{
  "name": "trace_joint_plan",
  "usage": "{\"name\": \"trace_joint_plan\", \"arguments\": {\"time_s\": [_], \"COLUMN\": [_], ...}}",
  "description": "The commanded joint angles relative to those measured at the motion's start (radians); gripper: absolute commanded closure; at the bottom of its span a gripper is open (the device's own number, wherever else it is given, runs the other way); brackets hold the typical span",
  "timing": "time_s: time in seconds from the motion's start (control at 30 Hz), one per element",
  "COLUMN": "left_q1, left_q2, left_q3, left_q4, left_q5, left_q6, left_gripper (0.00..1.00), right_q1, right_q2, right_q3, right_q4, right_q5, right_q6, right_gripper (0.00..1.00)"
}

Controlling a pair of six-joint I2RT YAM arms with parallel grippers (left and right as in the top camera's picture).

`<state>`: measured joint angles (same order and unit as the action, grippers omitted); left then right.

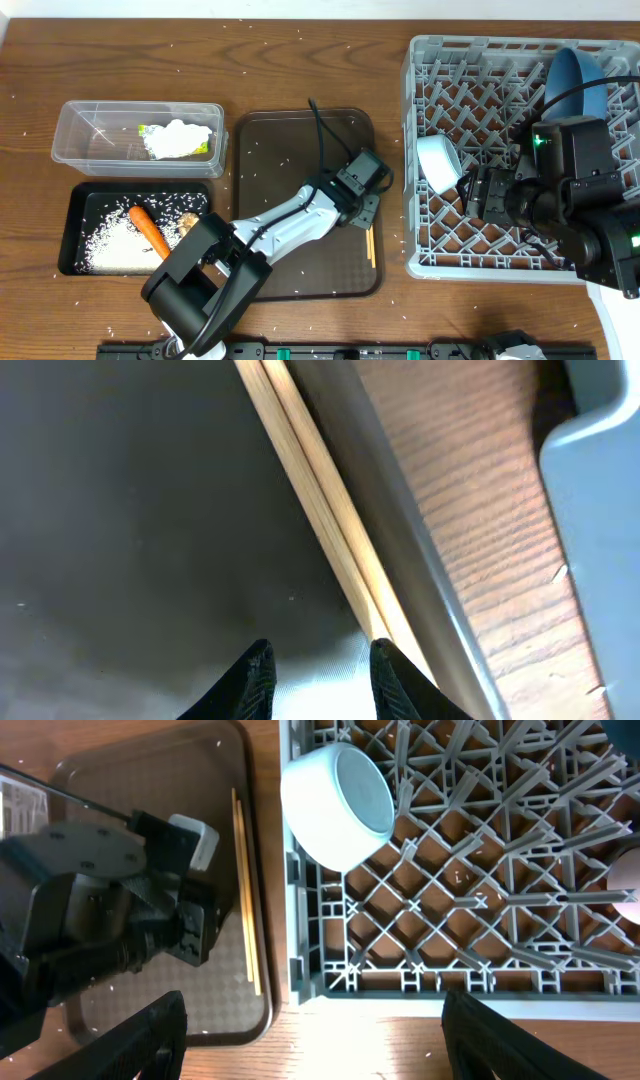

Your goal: Sort waste into correct bins and load items into the dishwasher rack

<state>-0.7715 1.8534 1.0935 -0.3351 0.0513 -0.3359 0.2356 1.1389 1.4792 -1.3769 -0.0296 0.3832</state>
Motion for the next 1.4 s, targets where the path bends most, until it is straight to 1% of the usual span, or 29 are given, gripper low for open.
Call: {"name": "trace_joint_plan", "arguments": {"time_s": [0.0, 0.13, 0.43, 0.53, 0.6, 0.73, 0.83, 0.97, 1.0, 1.1, 1.2, 1.27, 1.3, 1.33, 1.37], "left_q1": [0.002, 0.002, -0.002, 0.005, 0.025, 0.098, 0.179, 0.298, 0.332, 0.421, 0.499, 0.542, 0.562, 0.578, 0.592], "left_q2": [0.015, 0.016, 0.035, 0.029, 0.011, -0.084, -0.196, -0.372, -0.42, -0.546, -0.653, -0.714, -0.742, -0.763, -0.781], "left_q3": [0.018, 0.018, 0.018, 0.019, 0.02, 0.02, 0.02, 0.022, 0.022, 0.022, 0.022, 0.022, 0.022, 0.022, 0.022], "left_q4": [-0.013, -0.011, 0.005, -0.022, -0.048, -0.13, -0.203, -0.306, -0.338, -0.427, -0.505, -0.552, -0.576, -0.593, -0.608], "left_q5": [-0.023, -0.023, -0.035, -0.072, -0.068, -0.063, -0.063, -0.063, -0.063, -0.063, -0.063, -0.063, -0.063, -0.063, -0.064], "left_q6": [-0.079, -0.136, -0.149, -0.148, -0.149, -0.148, -0.138, -0.056, -0.039, -0.007, 0.028, 0.046, 0.049, 0.051, 0.051], "left_gripper": [0.67, 0.67, 0.67, 0.68, 0.67, 0.67, 0.67, 0.67, 0.59, 0.52, 0.48, 0.42, 0.36, 0.32, 0.29], "right_q1": [0.003, 0.003, 0.003, 0.003, 0.003, 0.003, 0.004, 0.034, 0.053, 0.127, 0.213, 0.273, 0.304, 0.33, 0.357], "right_q2": [0.0, 0.0, 0.0, 0.0, 0.0, 0.0, 0.003, 0.033, 0.048, 0.103, 0.167, 0.219, 0.249, 0.276, 0.309], "right_q3": [0.005, 0.005, 0.005, 0.005, 0.004, 0.003, 0.003, -0.012, -0.022, -0.072, -0.137, -0.17, -0.181, -0.188, -0.195], "right_q4": [-0.008, -0.011, -0.014, -0.018, -0.023, -0.03, -0.021, 0.001, 0.007, 0.048, 0.127, 0.191, 0.222, 0.248, 0.278], "right_q5": [0.006, 0.006, 0.006, 0.006, 0.006, 0.016, 0.014, -0.032, -0.039, -0.05, -0.05, -0.05, -0.05, -0.05, -0.049], "right_q6": [0.013, 0.013, 0.013, 0.013, 0.013, 0.012, 0.013, 0.013, 0.013, 0.041, 0.097, 0.114, 0.118, 0.118, 0.118], "right_gripper": [0.25, 0.25, 0.25, 0.25, 0.25, 0.25, 0.25, 0.3, 0.32, 0.35, 0.36, 0.39, 0.4, 0.41, 0.43]}}
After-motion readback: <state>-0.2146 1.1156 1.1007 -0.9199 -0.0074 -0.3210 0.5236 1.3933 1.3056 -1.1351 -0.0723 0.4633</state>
